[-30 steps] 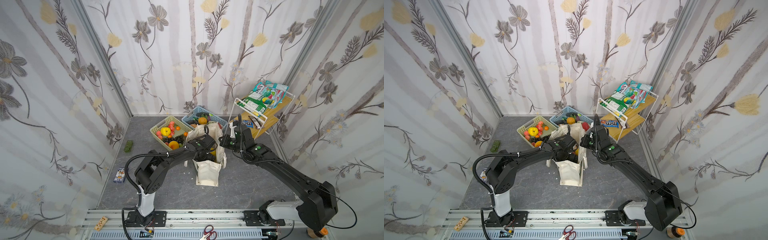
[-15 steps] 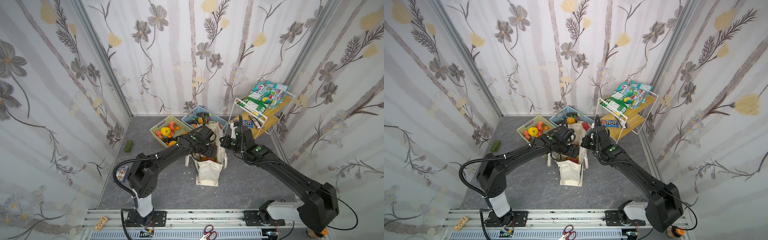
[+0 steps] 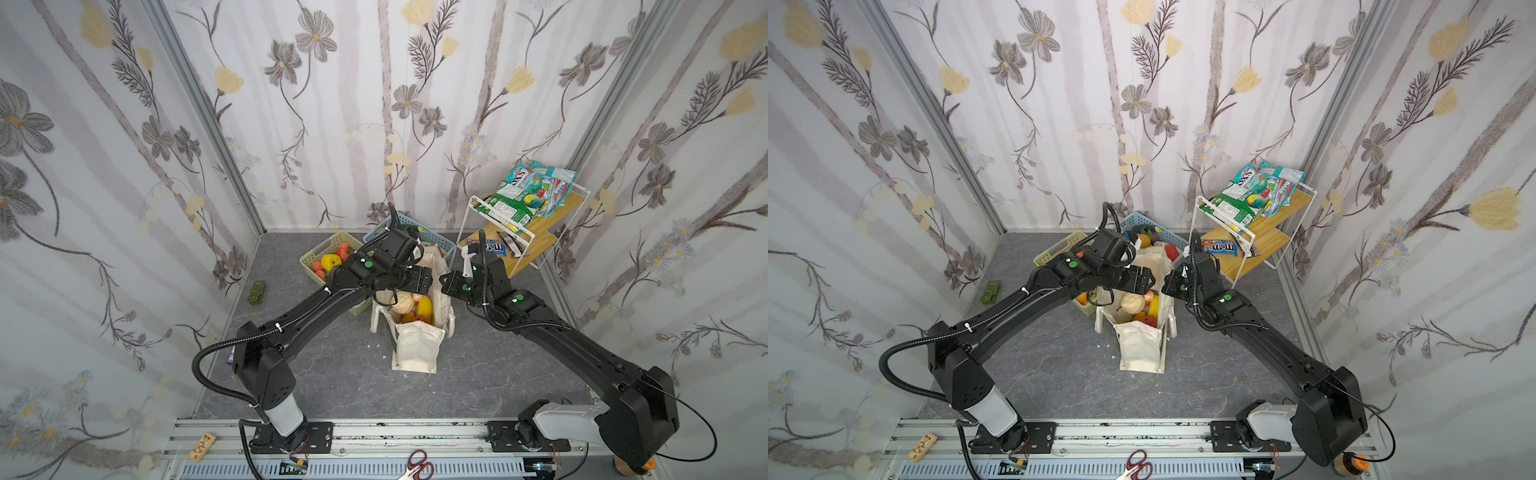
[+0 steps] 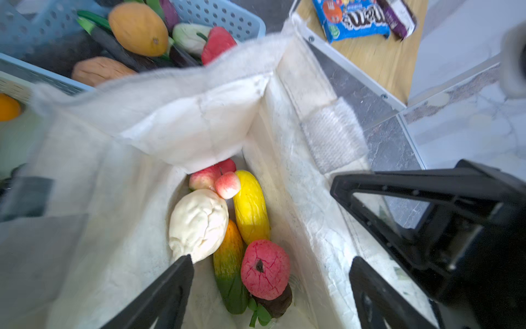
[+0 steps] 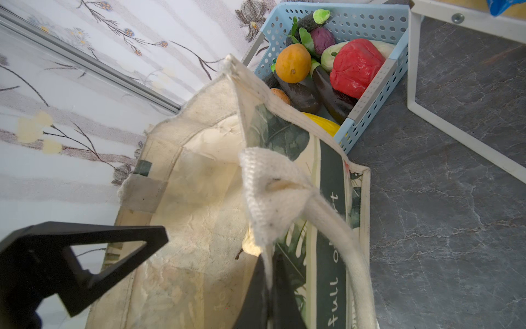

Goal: Place the food into the grocery bag and tie it
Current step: 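Raise the left gripper out of the bag toward its handle, then grasp the bag handle with the left gripper while the right gripper releases and withdraws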

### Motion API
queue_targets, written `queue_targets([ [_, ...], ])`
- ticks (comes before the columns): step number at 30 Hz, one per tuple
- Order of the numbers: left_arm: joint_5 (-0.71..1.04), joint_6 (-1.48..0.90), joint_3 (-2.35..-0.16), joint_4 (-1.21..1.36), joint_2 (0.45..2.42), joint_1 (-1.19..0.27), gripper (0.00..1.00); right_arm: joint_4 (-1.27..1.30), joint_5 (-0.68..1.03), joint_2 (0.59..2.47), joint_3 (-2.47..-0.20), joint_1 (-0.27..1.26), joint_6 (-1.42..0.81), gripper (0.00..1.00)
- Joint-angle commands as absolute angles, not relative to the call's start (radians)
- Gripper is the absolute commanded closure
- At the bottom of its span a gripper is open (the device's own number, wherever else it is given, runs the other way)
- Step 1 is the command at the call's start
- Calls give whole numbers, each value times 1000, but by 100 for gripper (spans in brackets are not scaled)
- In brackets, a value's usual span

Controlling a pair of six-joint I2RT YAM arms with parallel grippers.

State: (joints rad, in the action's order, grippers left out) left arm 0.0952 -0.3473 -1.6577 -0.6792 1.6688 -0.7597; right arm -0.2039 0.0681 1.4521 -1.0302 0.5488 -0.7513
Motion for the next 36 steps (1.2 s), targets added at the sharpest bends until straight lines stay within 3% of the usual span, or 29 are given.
queue_targets([
  [1, 23, -337, -1692, -721, 1644, -744, 13, -167, 58, 1453, -1031, 549, -762, 98],
  [12, -288, -259, -1693, -853, 1611, -701, 23, -167, 67, 1468, -1044, 549, -764, 98],
  [17, -274, -286, -1625, -854, 1591, -680, 26, -175, 71, 1479, -1060, 547, -760, 98],
  [33, -72, -360, -1514, -768, 1565, -618, 64, -177, 78, 1476, -1056, 545, -755, 98],
  [36, -46, -362, -1505, -756, 1569, -617, 66, -178, 75, 1473, -1053, 546, -755, 98],
])
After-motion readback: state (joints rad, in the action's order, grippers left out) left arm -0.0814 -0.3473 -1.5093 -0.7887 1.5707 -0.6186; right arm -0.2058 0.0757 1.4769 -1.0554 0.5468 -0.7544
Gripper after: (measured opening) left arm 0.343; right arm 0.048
